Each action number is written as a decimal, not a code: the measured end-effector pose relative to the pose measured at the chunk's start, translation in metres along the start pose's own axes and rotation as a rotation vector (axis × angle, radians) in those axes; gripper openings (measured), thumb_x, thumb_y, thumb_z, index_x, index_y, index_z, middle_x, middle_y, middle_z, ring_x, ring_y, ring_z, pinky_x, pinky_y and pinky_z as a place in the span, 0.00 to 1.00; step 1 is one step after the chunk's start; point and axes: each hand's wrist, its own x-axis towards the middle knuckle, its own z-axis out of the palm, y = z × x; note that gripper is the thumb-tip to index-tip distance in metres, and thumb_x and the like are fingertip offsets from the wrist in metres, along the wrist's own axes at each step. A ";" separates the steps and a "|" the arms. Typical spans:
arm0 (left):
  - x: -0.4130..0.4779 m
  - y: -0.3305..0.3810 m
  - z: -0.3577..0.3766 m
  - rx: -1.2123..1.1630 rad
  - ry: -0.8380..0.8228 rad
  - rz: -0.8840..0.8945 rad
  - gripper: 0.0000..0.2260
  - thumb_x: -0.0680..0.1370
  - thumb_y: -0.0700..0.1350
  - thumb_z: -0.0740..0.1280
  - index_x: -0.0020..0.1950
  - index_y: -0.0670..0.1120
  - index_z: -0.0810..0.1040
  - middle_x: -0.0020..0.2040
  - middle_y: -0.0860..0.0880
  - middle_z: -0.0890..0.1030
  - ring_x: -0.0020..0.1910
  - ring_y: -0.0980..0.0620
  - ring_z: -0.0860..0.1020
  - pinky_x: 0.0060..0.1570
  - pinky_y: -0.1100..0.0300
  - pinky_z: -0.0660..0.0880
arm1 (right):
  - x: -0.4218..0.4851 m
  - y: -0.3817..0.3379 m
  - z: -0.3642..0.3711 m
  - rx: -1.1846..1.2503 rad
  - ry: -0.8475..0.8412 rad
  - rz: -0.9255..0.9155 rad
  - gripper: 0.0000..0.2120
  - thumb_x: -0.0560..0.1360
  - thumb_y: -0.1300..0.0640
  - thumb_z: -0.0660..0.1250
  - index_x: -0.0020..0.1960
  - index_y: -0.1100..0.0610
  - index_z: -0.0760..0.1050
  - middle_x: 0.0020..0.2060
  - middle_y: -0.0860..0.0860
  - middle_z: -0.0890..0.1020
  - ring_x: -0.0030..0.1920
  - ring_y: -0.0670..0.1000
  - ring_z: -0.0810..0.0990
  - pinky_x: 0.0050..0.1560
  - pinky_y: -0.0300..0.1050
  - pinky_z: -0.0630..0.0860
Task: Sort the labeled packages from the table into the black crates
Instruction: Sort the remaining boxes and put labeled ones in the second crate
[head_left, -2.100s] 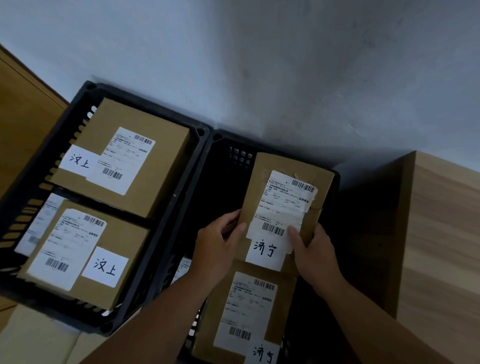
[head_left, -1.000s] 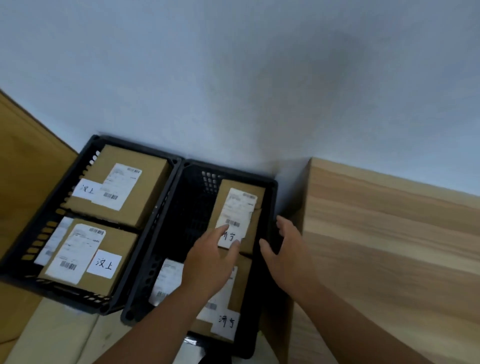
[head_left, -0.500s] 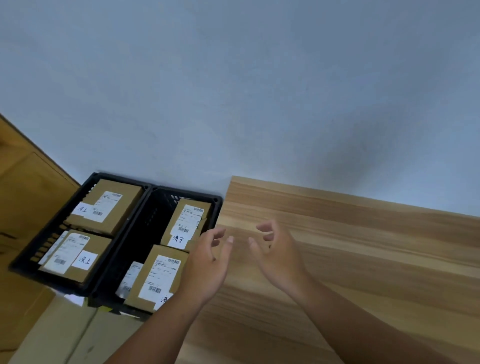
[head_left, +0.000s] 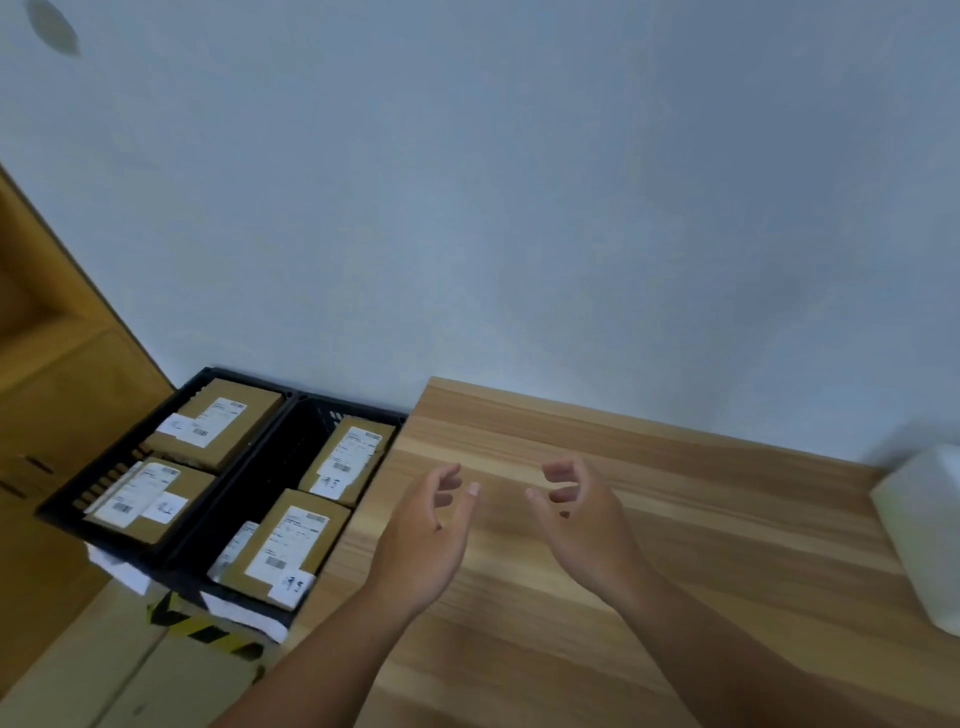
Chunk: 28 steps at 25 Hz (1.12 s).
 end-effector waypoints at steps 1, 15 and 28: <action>-0.012 0.006 0.014 -0.025 -0.006 0.000 0.21 0.77 0.68 0.61 0.68 0.66 0.71 0.62 0.67 0.77 0.60 0.69 0.75 0.54 0.63 0.72 | -0.013 0.006 -0.015 -0.003 0.011 0.006 0.13 0.75 0.46 0.71 0.58 0.42 0.74 0.54 0.37 0.78 0.52 0.39 0.79 0.48 0.40 0.77; -0.078 0.138 0.271 -0.057 -0.131 0.034 0.19 0.81 0.62 0.63 0.71 0.59 0.72 0.62 0.64 0.77 0.59 0.65 0.76 0.60 0.55 0.77 | -0.050 0.143 -0.272 0.011 0.084 0.071 0.13 0.75 0.46 0.70 0.58 0.42 0.73 0.55 0.36 0.77 0.52 0.38 0.78 0.47 0.37 0.75; -0.057 0.243 0.514 0.009 -0.293 0.013 0.20 0.81 0.62 0.63 0.72 0.58 0.71 0.63 0.63 0.77 0.56 0.68 0.76 0.50 0.67 0.73 | 0.009 0.280 -0.466 -0.003 0.140 0.197 0.13 0.78 0.49 0.69 0.61 0.45 0.72 0.57 0.38 0.76 0.55 0.40 0.77 0.48 0.36 0.75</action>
